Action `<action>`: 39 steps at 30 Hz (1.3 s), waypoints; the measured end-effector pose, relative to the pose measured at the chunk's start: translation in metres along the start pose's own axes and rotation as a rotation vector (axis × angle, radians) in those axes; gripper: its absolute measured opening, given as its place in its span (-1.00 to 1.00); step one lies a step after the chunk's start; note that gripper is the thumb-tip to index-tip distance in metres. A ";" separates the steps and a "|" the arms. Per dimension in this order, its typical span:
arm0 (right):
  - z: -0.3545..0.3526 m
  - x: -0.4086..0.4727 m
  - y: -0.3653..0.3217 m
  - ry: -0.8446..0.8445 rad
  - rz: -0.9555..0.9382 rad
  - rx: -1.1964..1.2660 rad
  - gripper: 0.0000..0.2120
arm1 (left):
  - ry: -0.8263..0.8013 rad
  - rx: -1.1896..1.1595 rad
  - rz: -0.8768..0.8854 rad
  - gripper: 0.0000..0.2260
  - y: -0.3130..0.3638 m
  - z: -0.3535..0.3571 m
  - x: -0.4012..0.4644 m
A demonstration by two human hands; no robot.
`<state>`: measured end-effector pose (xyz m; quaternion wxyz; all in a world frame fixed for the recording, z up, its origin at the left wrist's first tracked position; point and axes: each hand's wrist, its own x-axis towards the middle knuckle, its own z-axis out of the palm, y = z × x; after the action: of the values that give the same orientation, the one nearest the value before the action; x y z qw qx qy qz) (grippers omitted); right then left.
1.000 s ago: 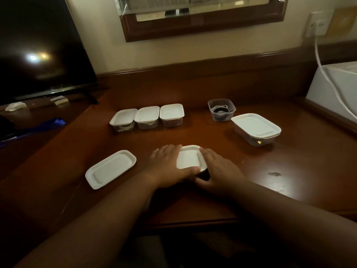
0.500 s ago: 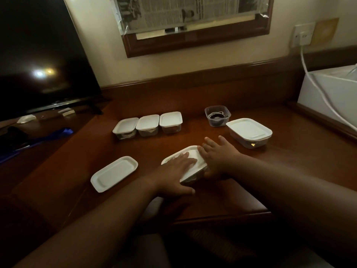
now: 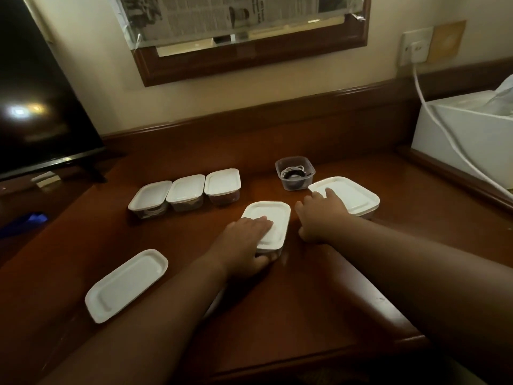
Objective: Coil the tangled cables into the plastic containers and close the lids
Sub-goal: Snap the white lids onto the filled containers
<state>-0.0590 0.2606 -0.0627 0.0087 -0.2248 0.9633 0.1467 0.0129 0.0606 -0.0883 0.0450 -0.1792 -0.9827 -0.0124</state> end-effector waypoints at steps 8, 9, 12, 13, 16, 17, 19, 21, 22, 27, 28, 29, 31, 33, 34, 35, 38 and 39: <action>0.015 0.054 0.026 0.044 0.090 0.079 -0.35 | 0.070 0.163 -0.113 -0.36 -0.027 0.010 0.089; 0.020 0.059 0.029 0.054 0.108 0.078 -0.36 | 0.072 0.177 -0.126 -0.37 -0.031 0.011 0.099; 0.028 0.072 0.042 0.092 0.146 0.024 -0.42 | 0.088 0.186 -0.166 -0.40 -0.041 0.014 0.124; 0.029 0.075 0.047 0.106 0.158 -0.014 -0.44 | 0.088 0.185 -0.179 -0.41 -0.044 0.014 0.131; 0.028 0.085 0.056 0.131 0.216 -0.171 -0.49 | 0.072 0.188 -0.209 -0.40 -0.053 0.015 0.149; 0.028 0.090 0.055 0.148 0.227 -0.196 -0.51 | 0.068 0.194 -0.218 -0.40 -0.056 0.016 0.154; 0.027 0.097 0.049 0.215 0.210 -0.167 -0.59 | 0.059 0.212 -0.232 -0.40 -0.062 0.016 0.163; 0.027 0.105 0.040 0.275 0.167 -0.120 -0.62 | 0.053 0.228 -0.238 -0.40 -0.066 0.016 0.170; 0.028 0.109 0.036 0.286 0.150 -0.099 -0.59 | 0.054 0.231 -0.239 -0.41 -0.068 0.015 0.174; 0.028 0.115 0.020 0.231 0.080 -0.071 -0.44 | 0.022 0.214 -0.257 -0.40 -0.080 0.018 0.187; 0.027 0.113 0.019 0.228 0.070 -0.068 -0.45 | -0.010 0.206 -0.263 -0.38 -0.082 0.018 0.189; 0.025 0.110 0.018 0.228 0.057 -0.066 -0.46 | -0.043 0.192 -0.270 -0.36 -0.082 0.017 0.191; 0.022 0.103 0.016 0.227 0.037 -0.060 -0.46 | -0.065 0.131 -0.283 -0.31 -0.081 0.014 0.192; 0.019 0.093 0.013 0.221 0.026 -0.038 -0.47 | 0.005 0.083 -0.279 -0.29 -0.077 0.010 0.184; 0.016 0.087 0.011 0.211 0.020 -0.024 -0.47 | 0.047 0.084 -0.265 -0.31 -0.074 0.006 0.176; 0.015 0.081 0.009 0.203 0.011 -0.012 -0.48 | 0.080 0.096 -0.244 -0.34 -0.070 0.002 0.165; 0.010 0.061 0.000 0.179 -0.012 0.054 -0.50 | 0.192 0.083 -0.185 -0.51 -0.061 -0.008 0.116; 0.008 0.052 -0.005 0.165 -0.028 0.086 -0.50 | 0.245 0.058 -0.176 -0.57 -0.059 -0.009 0.093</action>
<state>-0.1043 0.2362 -0.0765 -0.0588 -0.2490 0.9629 0.0862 -0.0941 0.0374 -0.0707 0.1686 -0.0882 -0.9817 -0.0095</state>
